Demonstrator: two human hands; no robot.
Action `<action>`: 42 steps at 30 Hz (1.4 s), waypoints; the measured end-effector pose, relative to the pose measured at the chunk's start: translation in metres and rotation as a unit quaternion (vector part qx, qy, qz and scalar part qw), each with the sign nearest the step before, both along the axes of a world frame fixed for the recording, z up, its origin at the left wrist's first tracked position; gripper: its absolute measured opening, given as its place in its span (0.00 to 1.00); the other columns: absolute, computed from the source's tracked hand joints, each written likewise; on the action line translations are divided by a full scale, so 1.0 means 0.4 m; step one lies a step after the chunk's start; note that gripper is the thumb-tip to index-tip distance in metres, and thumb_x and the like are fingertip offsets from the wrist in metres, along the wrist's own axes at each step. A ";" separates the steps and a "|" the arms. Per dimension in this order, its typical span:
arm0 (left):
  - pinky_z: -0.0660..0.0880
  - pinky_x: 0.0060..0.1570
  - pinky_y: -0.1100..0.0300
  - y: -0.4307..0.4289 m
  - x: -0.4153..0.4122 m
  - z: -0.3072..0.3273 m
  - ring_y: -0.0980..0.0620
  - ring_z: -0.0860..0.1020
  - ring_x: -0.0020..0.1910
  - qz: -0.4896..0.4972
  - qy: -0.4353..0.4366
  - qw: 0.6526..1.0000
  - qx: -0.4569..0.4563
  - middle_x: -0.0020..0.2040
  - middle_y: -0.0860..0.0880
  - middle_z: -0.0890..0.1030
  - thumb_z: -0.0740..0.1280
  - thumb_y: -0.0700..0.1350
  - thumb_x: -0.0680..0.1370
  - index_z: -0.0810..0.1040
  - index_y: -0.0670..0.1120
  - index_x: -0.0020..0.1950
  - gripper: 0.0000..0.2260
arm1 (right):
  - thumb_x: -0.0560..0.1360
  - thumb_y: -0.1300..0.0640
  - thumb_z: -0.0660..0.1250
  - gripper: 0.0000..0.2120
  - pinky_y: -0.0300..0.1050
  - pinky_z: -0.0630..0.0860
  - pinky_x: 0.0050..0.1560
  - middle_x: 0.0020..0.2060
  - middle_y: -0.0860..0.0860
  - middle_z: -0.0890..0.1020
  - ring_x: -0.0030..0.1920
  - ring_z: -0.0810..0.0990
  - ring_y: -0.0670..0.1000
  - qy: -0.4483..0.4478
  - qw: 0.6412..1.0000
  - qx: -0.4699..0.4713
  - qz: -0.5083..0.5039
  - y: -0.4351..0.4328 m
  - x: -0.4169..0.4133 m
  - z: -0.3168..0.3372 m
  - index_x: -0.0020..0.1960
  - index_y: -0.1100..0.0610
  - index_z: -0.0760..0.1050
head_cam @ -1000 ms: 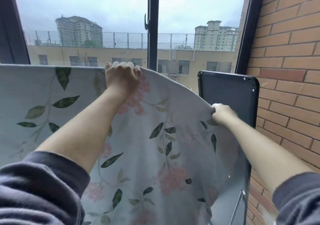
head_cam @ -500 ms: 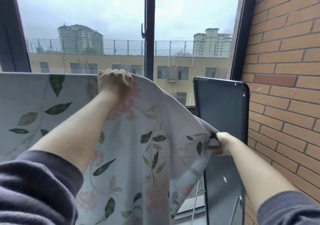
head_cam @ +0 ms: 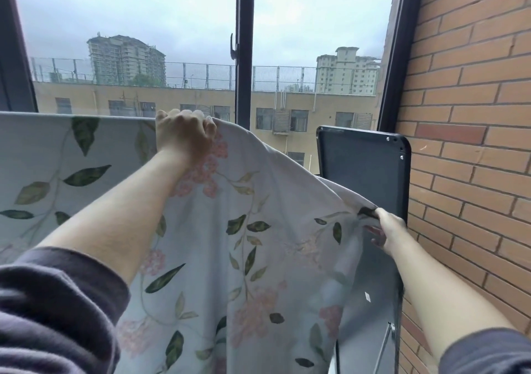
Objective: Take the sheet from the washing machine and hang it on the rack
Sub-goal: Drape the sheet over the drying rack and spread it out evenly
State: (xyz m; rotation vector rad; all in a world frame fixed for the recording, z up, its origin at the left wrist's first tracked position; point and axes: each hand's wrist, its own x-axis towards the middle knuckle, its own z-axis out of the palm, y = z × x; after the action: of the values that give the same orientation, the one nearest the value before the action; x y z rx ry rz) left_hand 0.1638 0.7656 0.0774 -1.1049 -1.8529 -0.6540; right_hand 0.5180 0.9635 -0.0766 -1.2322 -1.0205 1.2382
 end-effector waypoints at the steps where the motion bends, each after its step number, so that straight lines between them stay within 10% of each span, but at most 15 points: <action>1: 0.64 0.56 0.48 0.002 0.000 0.000 0.42 0.76 0.47 0.000 0.002 1.000 0.002 0.46 0.40 0.81 0.50 0.52 0.80 0.79 0.42 0.47 0.21 | 0.73 0.55 0.63 0.04 0.42 0.66 0.33 0.39 0.51 0.79 0.39 0.77 0.52 -0.016 1.000 0.008 -0.009 0.002 0.009 0.006 0.44 0.54 0.76; 6: 0.64 0.55 0.48 0.012 0.002 0.000 0.41 0.76 0.46 0.003 0.007 1.000 0.005 0.45 0.39 0.81 0.50 0.52 0.80 0.79 0.41 0.46 0.21 | 0.69 0.55 0.66 0.07 0.46 0.73 0.39 0.44 0.57 0.81 0.40 0.77 0.57 -0.038 0.999 0.022 0.001 0.014 0.055 0.036 0.45 0.57 0.78; 12: 0.64 0.57 0.48 0.016 0.009 0.002 0.41 0.76 0.48 0.014 0.011 1.000 0.006 0.47 0.38 0.81 0.51 0.51 0.80 0.79 0.40 0.48 0.21 | 0.77 0.60 0.65 0.04 0.42 0.77 0.29 0.24 0.51 0.81 0.29 0.80 0.52 -0.028 0.999 0.004 0.030 0.027 0.111 0.086 0.46 0.58 0.78; 18: 0.65 0.57 0.48 0.012 0.003 0.000 0.41 0.77 0.48 0.019 0.009 1.000 0.010 0.46 0.38 0.81 0.50 0.51 0.79 0.79 0.40 0.47 0.21 | 0.77 0.64 0.63 0.10 0.36 0.76 0.26 0.25 0.49 0.81 0.26 0.80 0.47 0.127 0.988 0.081 0.019 0.002 0.184 0.220 0.40 0.53 0.73; 27: 0.66 0.56 0.48 0.024 0.014 0.001 0.42 0.77 0.46 0.021 0.010 1.000 0.005 0.44 0.38 0.81 0.50 0.51 0.79 0.79 0.41 0.47 0.22 | 0.74 0.61 0.70 0.03 0.46 0.75 0.36 0.44 0.52 0.81 0.40 0.78 0.50 0.039 0.991 0.121 -0.030 0.015 0.252 0.288 0.43 0.55 0.77; 42: 0.66 0.50 0.48 0.017 0.004 -0.008 0.41 0.77 0.39 0.001 0.017 0.999 0.028 0.37 0.38 0.80 0.48 0.52 0.76 0.78 0.39 0.39 0.24 | 0.74 0.62 0.70 0.08 0.39 0.72 0.36 0.37 0.46 0.79 0.36 0.75 0.46 0.029 0.975 0.188 -0.113 0.042 0.231 0.355 0.38 0.52 0.78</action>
State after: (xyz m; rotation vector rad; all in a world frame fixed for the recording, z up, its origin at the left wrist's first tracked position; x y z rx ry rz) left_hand 0.1653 0.7722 0.0742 -1.0717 -1.7960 -0.6766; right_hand 0.6105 0.9803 0.0654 -0.9798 -0.9877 0.8524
